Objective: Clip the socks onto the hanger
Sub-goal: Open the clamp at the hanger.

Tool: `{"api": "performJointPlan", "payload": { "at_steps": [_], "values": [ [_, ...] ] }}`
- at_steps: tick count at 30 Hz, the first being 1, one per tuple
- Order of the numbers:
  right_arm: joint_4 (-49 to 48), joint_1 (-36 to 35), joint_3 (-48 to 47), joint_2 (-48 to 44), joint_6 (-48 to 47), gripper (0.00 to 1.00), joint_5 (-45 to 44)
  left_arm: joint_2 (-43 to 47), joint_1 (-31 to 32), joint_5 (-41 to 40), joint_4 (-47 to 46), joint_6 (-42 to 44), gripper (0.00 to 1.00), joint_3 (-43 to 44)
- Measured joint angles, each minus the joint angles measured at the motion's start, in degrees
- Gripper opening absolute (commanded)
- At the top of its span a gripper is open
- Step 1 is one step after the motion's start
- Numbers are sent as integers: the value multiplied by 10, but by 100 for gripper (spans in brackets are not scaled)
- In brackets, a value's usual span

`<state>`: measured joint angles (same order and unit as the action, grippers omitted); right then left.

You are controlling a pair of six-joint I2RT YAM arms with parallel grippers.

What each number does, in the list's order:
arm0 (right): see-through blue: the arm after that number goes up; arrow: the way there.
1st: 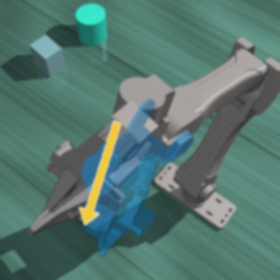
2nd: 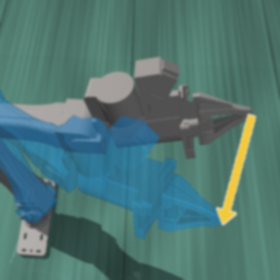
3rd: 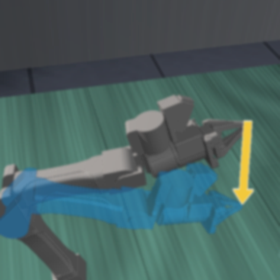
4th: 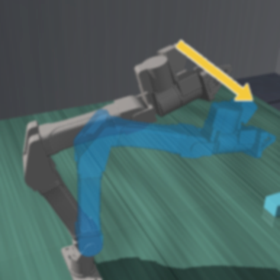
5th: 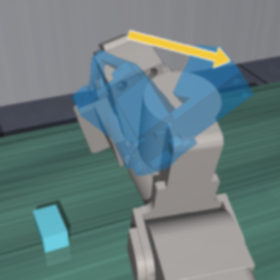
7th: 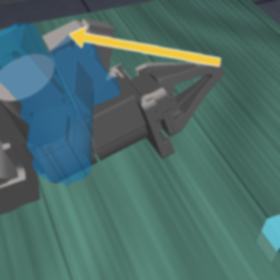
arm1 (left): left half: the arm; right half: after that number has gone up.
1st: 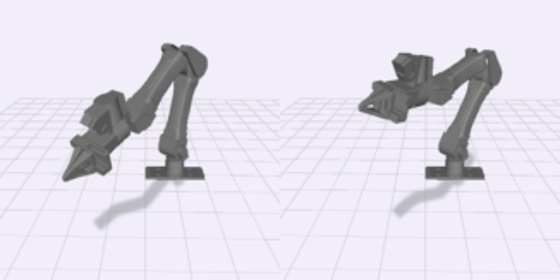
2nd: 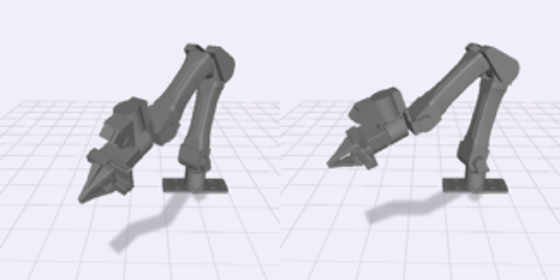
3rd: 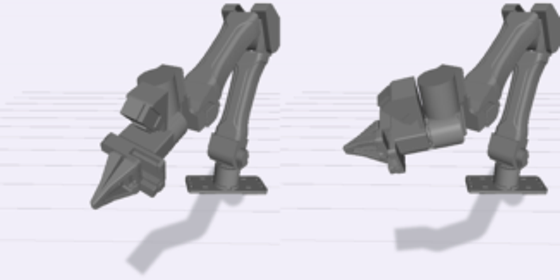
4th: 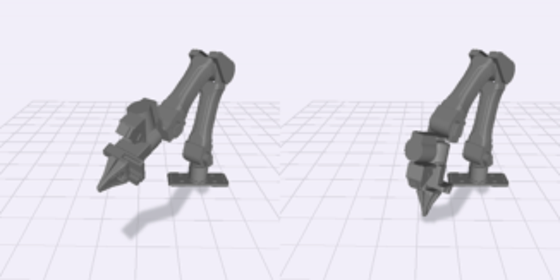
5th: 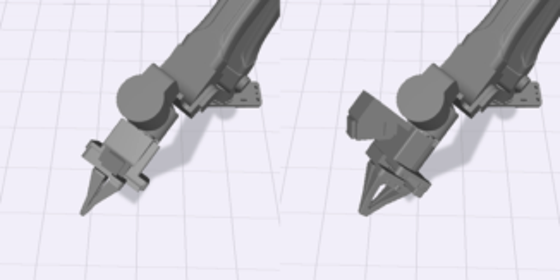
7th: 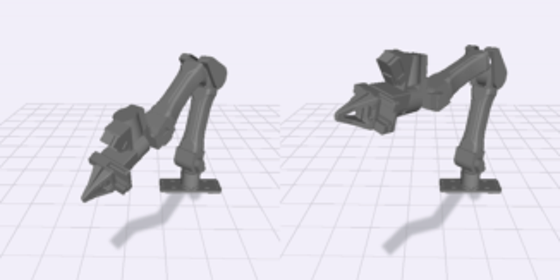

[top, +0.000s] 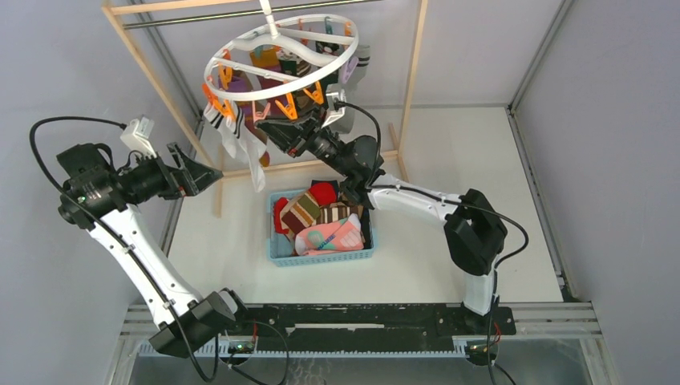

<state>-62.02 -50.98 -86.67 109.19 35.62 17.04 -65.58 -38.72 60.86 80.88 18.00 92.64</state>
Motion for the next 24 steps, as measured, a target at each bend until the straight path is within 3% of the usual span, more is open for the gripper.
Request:
{"api": "performJointPlan", "payload": {
  "at_steps": [9,16,24],
  "values": [
    [61,-58,4,-35,-178,0,-171,8,-24,27,12,-22,100,76],
    [91,-69,-24,-17,-237,0,-213,66,-15,78,-12,-57,100,104],
    [102,-72,-31,-13,-268,0,-217,158,147,11,-254,-198,89,50]
  ]
}}
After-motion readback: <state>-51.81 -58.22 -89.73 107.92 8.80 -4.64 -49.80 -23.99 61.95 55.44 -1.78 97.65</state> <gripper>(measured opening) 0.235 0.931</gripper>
